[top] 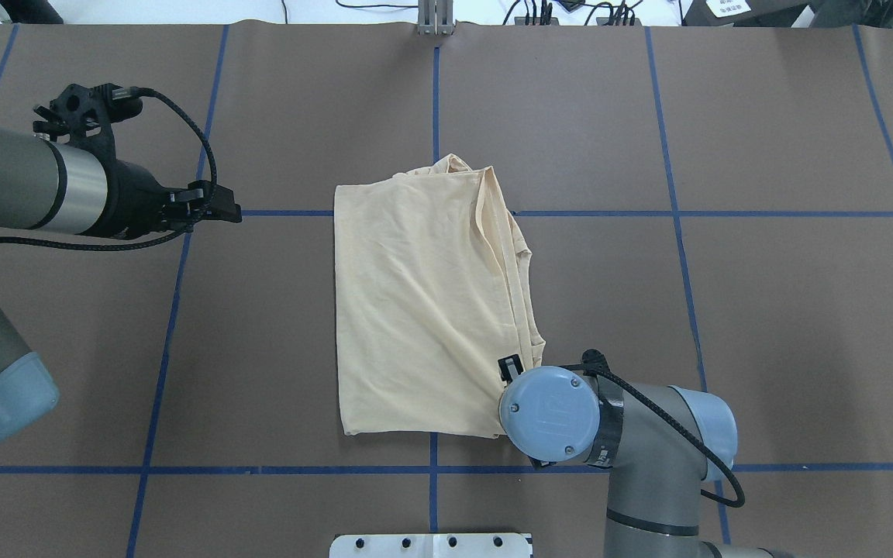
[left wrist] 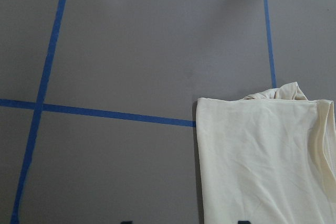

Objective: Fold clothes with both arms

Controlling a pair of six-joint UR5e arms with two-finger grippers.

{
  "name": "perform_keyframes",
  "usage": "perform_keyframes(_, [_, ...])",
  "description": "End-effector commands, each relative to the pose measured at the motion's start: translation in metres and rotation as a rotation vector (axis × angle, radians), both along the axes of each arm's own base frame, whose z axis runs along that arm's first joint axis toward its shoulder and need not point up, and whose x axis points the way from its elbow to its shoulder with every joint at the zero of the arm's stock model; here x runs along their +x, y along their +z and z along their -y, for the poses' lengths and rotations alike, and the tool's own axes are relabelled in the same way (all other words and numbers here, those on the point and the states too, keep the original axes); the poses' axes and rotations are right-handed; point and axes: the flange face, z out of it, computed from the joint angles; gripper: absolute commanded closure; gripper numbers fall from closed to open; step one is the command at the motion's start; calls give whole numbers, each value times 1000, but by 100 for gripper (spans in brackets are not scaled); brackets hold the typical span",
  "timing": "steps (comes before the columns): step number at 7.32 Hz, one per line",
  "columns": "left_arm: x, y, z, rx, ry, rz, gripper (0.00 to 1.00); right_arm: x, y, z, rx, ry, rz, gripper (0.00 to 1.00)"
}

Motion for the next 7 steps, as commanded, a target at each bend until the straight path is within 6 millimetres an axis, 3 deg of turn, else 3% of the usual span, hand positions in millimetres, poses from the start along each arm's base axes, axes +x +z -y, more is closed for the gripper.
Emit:
perform_keyframes(1, [0, 0, 0, 0, 0, 0, 27, 2, -2, 6, 7, 23, 5, 40])
perform_keyframes(3, [0, 0, 0, 0, 0, 0, 27, -2, 0, -2, 6, 10, 2, 39])
perform_keyframes(4, [0, 0, 0, 0, -4, 3, 27, -4, 0, -5, 5, 4, 1, 32])
perform_keyframes(7, [-1, 1, 1, 3, -12, 6, 27, -7, 3, -8, 5, -3, -4, 31])
